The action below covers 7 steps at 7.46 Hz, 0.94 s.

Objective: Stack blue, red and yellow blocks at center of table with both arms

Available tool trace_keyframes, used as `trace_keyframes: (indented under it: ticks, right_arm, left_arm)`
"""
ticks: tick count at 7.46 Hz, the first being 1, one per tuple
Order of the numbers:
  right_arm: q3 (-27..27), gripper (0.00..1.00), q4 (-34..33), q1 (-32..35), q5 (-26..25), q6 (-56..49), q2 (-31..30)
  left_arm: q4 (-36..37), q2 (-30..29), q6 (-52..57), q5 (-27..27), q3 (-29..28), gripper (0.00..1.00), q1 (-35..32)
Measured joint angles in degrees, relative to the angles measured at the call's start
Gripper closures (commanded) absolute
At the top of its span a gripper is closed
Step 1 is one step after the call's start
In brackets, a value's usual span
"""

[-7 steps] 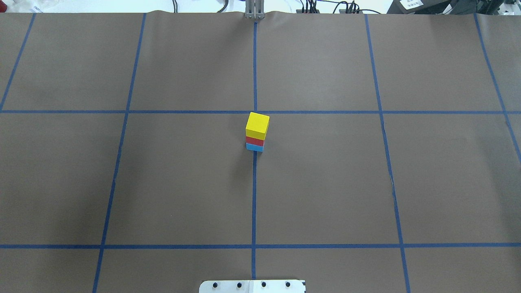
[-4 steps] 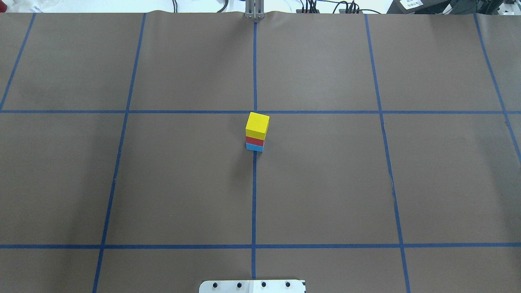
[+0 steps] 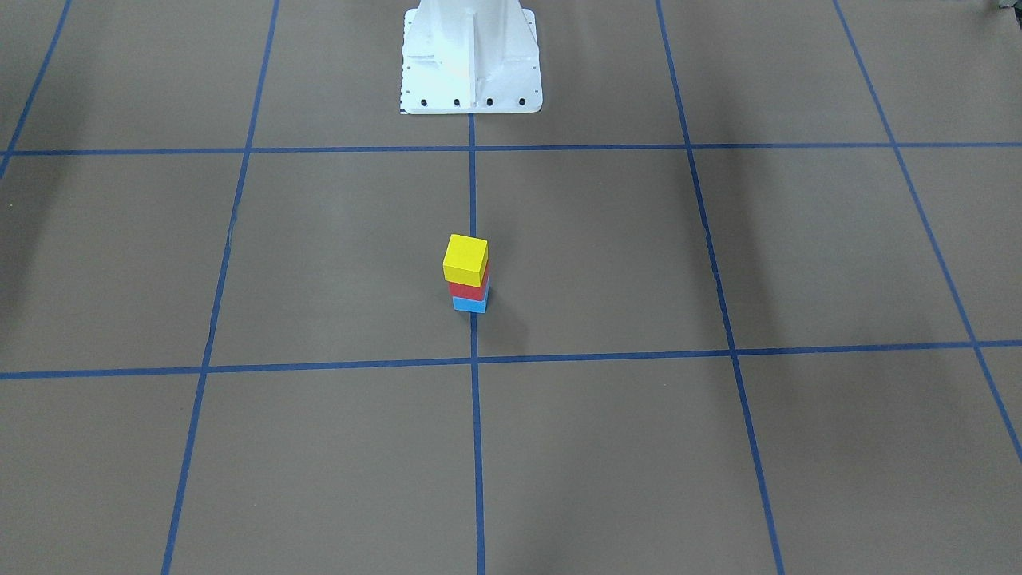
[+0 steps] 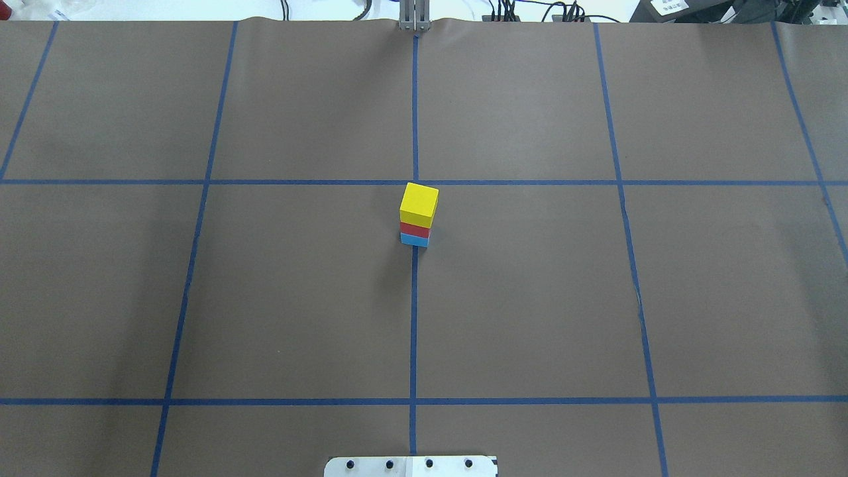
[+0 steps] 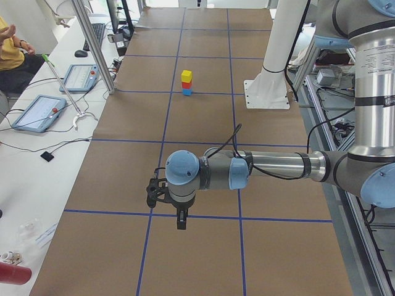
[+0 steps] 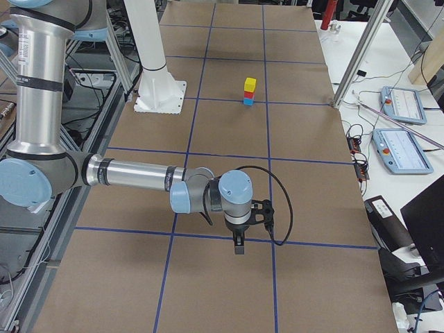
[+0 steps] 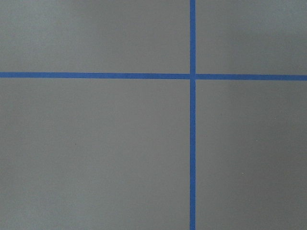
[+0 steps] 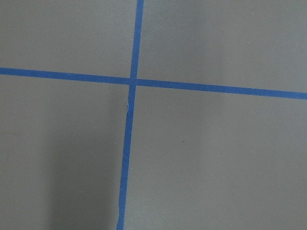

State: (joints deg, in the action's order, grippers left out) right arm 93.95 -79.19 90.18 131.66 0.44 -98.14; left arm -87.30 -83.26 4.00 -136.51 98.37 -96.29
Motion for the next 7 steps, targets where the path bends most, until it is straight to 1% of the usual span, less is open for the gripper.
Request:
trace_keyframes:
  ticks: [7]
  right_arm:
    - [-0.73,0.0,0.0,0.0,0.0,0.13,-0.02]
  left_arm:
    - [-1.11,0.15,-0.06,0.18,0.07,0.0,0.01]
